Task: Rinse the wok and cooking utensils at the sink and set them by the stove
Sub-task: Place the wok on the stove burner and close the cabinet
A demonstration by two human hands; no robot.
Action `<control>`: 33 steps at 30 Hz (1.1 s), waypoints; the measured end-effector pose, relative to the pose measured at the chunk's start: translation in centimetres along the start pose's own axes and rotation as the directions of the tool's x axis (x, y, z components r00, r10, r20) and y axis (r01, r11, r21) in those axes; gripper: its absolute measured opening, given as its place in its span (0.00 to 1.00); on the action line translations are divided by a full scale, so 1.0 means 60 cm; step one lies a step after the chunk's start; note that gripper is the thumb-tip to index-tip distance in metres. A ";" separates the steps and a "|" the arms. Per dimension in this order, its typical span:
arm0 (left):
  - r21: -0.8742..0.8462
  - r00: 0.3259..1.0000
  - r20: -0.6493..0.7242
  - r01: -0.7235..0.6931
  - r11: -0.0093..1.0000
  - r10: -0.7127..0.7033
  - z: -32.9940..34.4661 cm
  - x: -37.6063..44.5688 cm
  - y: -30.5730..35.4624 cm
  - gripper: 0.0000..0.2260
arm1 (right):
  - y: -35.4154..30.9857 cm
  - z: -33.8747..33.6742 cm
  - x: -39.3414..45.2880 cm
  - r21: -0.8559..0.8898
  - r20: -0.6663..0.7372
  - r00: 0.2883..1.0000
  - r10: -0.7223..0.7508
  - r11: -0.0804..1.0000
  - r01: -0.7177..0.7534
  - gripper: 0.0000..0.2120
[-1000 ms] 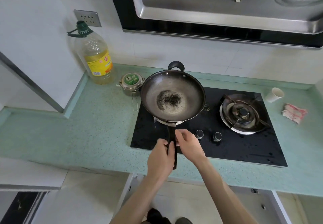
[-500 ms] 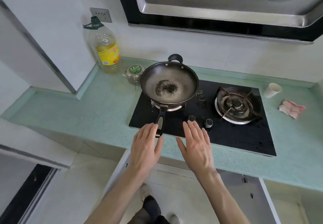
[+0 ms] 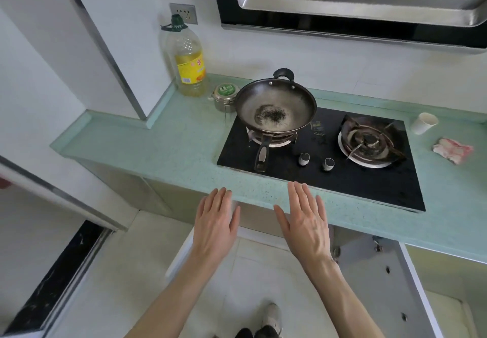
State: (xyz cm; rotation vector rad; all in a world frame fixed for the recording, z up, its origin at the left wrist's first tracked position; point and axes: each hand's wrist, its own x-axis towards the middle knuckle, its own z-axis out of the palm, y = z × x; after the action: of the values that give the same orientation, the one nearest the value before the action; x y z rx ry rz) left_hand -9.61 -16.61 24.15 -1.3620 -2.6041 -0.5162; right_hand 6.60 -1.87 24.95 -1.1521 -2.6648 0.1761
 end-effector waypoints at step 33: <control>0.199 0.623 0.694 0.316 0.928 -0.361 0.198 -0.216 -0.261 0.32 | -0.106 0.149 -0.288 -0.026 0.245 0.954 0.174 0.985 -0.173 0.34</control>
State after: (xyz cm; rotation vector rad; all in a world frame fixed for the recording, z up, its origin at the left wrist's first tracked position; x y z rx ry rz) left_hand -14.76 -30.34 5.73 -1.2117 -3.5225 0.1288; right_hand 11.31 -18.97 14.77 -1.4543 -2.7704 0.3673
